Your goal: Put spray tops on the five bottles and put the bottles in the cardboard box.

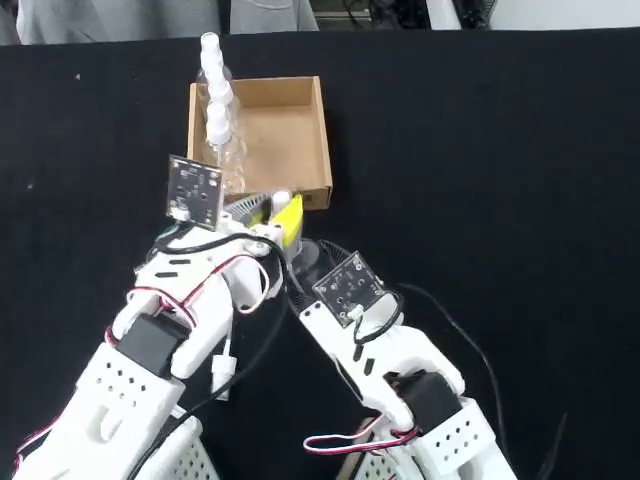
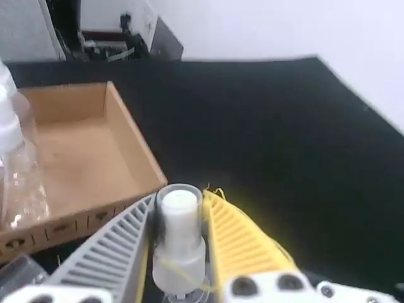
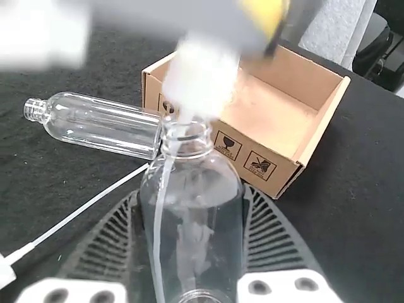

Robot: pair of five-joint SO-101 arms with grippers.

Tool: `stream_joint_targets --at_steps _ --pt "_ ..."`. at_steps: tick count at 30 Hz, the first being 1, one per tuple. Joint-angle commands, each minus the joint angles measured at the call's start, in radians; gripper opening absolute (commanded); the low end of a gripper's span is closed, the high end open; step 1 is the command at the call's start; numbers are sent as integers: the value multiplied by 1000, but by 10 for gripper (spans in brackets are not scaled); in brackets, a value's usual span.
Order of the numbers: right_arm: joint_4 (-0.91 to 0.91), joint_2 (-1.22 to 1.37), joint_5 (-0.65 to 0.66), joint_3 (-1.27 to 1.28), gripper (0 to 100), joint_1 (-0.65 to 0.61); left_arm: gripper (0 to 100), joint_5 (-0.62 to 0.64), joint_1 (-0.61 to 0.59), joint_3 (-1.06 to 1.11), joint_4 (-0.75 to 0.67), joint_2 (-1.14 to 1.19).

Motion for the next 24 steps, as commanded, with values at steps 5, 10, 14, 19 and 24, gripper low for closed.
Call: stream_joint_targets --at_steps 5,10,14,19,24 --pt "-32 -31 -3 -19 57 -2 29 -14 5 -10 8 -25" --pt "-75 -31 -9 -10 59 68 30 -15 39 18 8 -25" --pt "-106 -31 -9 10 58 74 30 -55 64 25 8 -25" --pt "-107 -31 -9 10 57 75 33 -63 65 27 8 -25" --pt "-107 -31 -9 10 57 75 150 -52 53 28 11 -25"
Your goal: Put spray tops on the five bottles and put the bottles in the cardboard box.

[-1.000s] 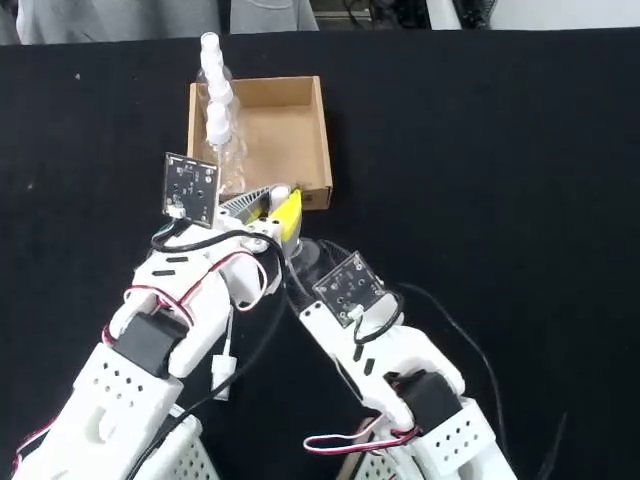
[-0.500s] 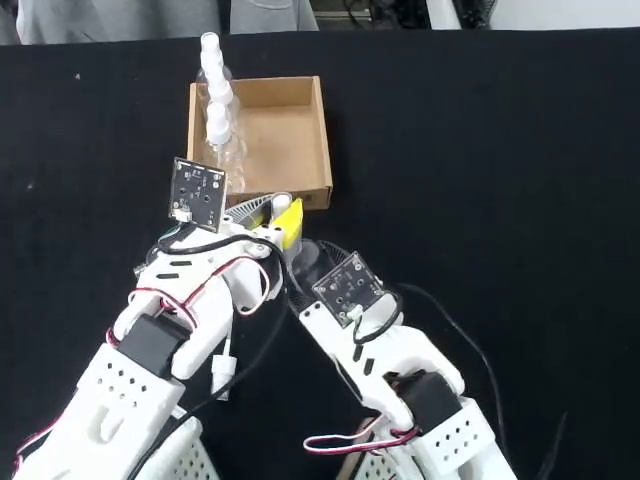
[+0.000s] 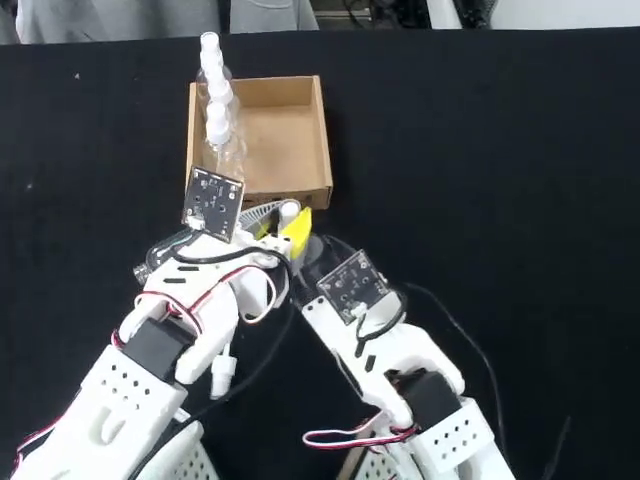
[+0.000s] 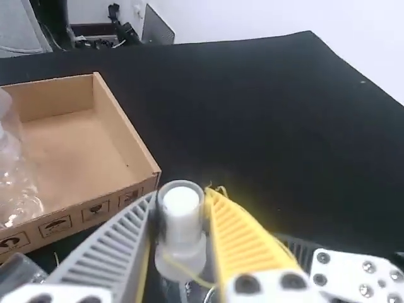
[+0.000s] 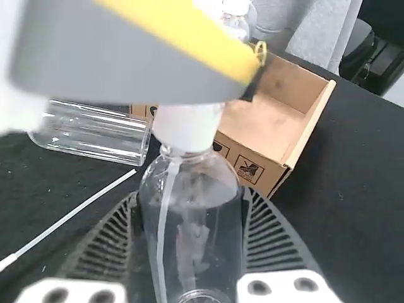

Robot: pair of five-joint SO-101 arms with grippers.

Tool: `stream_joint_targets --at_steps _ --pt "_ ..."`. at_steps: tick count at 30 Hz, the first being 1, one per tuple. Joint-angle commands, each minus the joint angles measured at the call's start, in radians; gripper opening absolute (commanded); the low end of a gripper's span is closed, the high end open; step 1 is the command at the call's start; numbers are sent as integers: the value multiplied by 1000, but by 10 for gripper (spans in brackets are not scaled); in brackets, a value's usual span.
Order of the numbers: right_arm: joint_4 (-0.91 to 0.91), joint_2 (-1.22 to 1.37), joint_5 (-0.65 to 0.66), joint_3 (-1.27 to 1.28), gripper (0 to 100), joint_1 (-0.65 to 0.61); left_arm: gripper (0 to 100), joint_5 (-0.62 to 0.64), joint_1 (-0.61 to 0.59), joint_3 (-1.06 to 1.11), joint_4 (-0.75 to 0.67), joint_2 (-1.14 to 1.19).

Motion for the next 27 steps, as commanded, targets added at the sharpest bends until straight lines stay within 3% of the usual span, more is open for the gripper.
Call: stream_joint_targets --at_steps 1,5,17,27 --pt "-48 -31 -11 -15 57 43 156 5 1 -8 20 -15" --pt "-48 -31 -11 -15 57 43 164 60 -8 -35 57 -15" --pt "-49 -31 -8 -13 57 44 166 68 -97 -122 140 -15" --pt "-49 -31 -5 -12 57 44 249 152 -101 -122 141 -17"
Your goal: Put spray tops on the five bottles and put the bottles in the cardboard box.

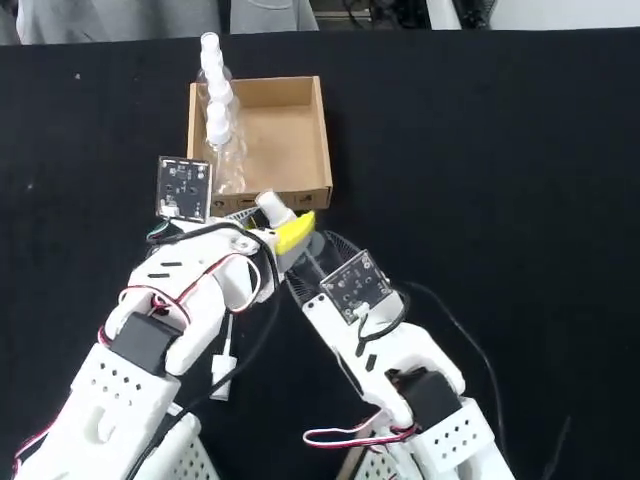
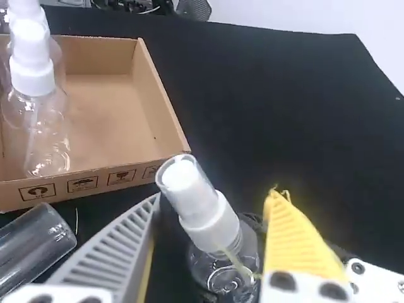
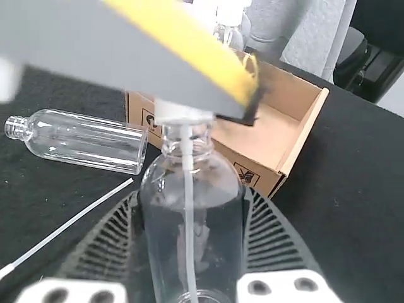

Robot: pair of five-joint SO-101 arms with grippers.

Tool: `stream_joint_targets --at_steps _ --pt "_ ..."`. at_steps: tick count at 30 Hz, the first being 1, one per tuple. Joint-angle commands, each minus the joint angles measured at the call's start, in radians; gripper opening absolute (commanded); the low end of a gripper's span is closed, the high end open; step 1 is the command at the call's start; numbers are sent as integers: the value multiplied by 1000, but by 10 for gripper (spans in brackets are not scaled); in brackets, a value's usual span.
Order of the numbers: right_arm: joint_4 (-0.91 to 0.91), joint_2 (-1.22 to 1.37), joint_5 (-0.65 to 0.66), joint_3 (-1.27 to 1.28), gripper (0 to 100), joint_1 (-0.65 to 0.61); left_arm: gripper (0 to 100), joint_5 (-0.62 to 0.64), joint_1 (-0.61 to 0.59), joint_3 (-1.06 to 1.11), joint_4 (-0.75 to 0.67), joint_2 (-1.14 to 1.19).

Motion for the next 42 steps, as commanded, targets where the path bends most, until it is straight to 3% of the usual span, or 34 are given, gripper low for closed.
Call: stream_joint_targets --at_steps 1,15,21,32,42 --pt "-31 -31 -2 -12 57 43 250 15 -12 -62 6 -18" --pt "-110 -31 0 22 57 43 251 20 -114 -108 91 -210" --pt "-164 -31 0 47 57 43 251 15 -125 -53 20 -241" --pt "-170 -31 0 41 60 43 248 21 -272 16 -130 -244" --pt "-265 -31 0 48 60 43 245 20 -306 104 -255 -244"
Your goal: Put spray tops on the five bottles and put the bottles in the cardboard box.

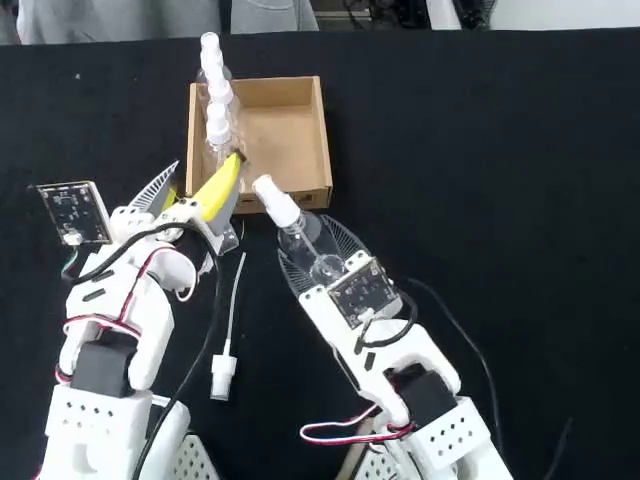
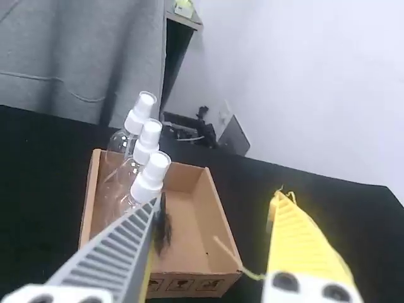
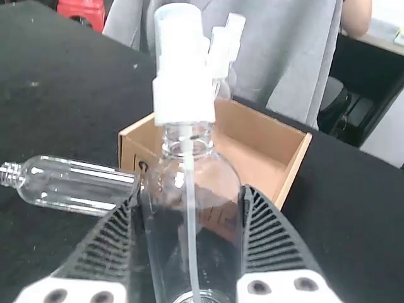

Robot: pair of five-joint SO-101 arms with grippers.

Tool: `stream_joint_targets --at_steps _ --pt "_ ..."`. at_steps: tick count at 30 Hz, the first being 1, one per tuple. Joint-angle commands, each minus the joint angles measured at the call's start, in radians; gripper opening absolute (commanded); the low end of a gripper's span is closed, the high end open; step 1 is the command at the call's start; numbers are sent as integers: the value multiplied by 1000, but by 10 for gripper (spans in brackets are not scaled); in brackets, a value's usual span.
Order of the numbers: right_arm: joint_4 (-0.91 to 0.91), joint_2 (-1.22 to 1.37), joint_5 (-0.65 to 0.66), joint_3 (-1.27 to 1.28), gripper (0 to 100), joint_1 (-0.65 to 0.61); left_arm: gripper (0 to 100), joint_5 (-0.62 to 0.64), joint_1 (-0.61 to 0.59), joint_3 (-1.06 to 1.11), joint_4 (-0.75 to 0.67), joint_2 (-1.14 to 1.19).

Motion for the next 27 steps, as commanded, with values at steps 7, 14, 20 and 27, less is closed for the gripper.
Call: stream_joint_targets --at_steps 7,14,20,27 --pt "-66 -31 2 -8 60 41 245 6 -12 2 -48 -9" --pt "-83 -31 2 -10 60 38 245 6 -7 4 -48 -8" --pt "-83 -31 2 -10 60 37 245 5 16 18 -49 -8" --pt "-83 -31 2 -10 60 40 245 -63 120 45 -46 -9"
